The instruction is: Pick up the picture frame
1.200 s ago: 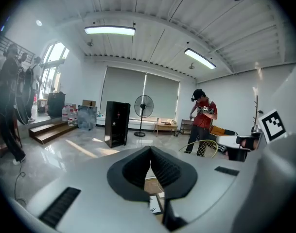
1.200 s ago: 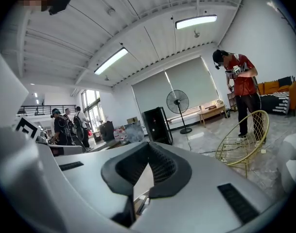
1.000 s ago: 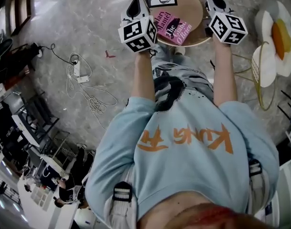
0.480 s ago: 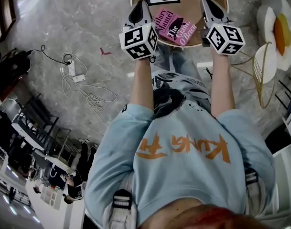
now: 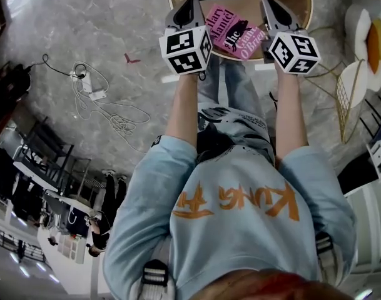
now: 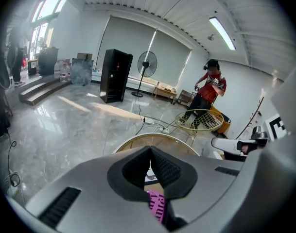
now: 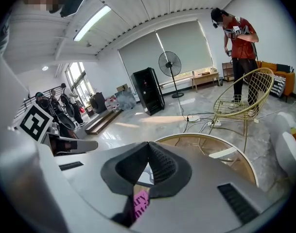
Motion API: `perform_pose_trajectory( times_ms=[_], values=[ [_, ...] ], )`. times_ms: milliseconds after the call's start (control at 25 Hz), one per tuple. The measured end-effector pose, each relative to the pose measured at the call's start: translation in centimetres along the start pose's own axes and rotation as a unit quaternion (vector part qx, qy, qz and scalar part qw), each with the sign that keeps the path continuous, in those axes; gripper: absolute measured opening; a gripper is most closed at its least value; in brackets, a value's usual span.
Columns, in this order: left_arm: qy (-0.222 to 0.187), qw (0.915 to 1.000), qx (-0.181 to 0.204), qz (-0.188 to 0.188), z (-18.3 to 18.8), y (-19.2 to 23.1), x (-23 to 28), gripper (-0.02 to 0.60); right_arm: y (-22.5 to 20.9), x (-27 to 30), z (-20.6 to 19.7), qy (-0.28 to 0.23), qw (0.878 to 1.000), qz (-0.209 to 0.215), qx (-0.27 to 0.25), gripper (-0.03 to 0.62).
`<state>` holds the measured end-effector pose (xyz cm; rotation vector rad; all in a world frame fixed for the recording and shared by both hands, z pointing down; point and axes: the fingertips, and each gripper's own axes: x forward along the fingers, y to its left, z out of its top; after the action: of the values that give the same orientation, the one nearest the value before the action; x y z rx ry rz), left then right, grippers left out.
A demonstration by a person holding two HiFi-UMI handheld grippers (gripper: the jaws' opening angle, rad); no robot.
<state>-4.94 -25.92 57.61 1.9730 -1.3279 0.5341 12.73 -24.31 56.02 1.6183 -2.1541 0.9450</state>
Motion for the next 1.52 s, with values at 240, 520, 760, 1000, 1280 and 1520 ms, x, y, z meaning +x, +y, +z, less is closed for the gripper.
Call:
perform_pose_trajectory(
  times_ms=[240,520,760,1000,1280,1520],
  values=[
    [0.037,0.9993,0.006,0.008,-3.3,0.1,3.2,0.02,-1.7,1.4,-2.4,0.024,1.0,-0.003,0.0,-0.002],
    [0.066,0.9976,0.02,0.0,-7.3,1.5,7.8,0.021,-4.0,5.0,-6.2,0.05,0.999,-0.012,-0.011,-0.002],
    [0.088,0.9959,0.019,0.005,-10.6,3.1,11.5,0.021,-6.3,8.2,-9.2,0.076,0.997,-0.013,-0.02,-0.002],
    [0.105,0.9944,0.014,0.007,-12.3,4.8,13.7,0.023,-7.6,10.8,-11.9,0.096,0.995,-0.023,-0.025,0.016],
    [0.14,0.9901,0.004,-0.01,-13.0,5.9,16.4,0.161,-9.4,14.1,-13.7,0.126,0.991,-0.031,-0.031,0.091],
    [0.159,0.9872,0.004,-0.014,-13.4,6.9,18.2,0.163,-11.2,16.0,-14.7,0.147,0.988,-0.051,-0.025,0.118]
  ],
)
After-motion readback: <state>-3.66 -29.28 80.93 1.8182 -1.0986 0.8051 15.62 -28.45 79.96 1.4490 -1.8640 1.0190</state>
